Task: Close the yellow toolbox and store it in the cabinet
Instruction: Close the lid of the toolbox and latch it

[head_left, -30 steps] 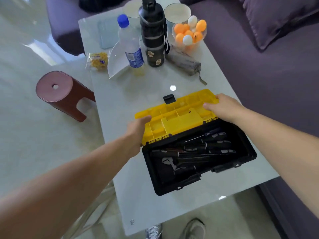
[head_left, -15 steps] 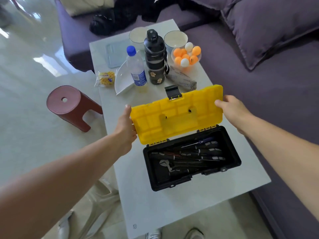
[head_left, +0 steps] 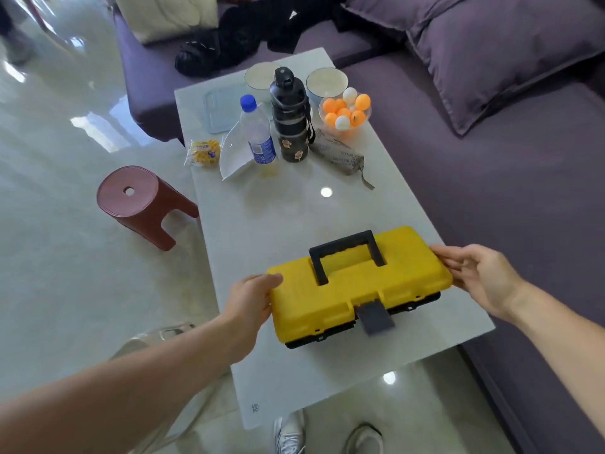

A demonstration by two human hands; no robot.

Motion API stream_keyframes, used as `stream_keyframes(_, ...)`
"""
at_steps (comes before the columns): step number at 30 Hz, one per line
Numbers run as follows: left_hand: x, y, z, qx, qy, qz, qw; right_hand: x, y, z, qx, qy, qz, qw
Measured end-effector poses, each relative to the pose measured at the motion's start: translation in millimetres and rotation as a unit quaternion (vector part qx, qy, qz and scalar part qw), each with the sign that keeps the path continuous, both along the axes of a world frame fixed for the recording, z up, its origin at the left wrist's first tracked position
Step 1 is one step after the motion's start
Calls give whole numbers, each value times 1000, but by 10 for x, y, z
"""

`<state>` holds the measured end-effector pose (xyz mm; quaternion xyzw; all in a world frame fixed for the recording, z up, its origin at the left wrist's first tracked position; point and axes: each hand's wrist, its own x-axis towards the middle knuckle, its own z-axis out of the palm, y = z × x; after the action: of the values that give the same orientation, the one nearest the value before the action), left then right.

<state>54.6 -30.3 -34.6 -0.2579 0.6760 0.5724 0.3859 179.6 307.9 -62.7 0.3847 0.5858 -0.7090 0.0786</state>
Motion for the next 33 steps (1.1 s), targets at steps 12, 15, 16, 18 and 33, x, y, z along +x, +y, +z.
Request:
stream_keyframes(12, 236, 93, -251, -88, 53, -122, 987, 189, -275, -260, 187, -55, 78, 978)
stream_keyframes(15, 235, 161, -258, -204, 160, -337, 905, 291, -587, -264, 342, -109, -70, 931)
stream_keyframes(16, 222, 183, -268, -246, 220, -417, 847, 362, -726, -283, 352, -125, -132, 918)
stream_keyframes(18, 188, 255, -308, -287, 336, -538, 718, 538, -1035, -381, 293, -170, -185, 922)
stream_keyframes(33, 154, 494, -659, -338, 404, -661, 534, 283, -1839, -520, -95, -167, -305, 933)
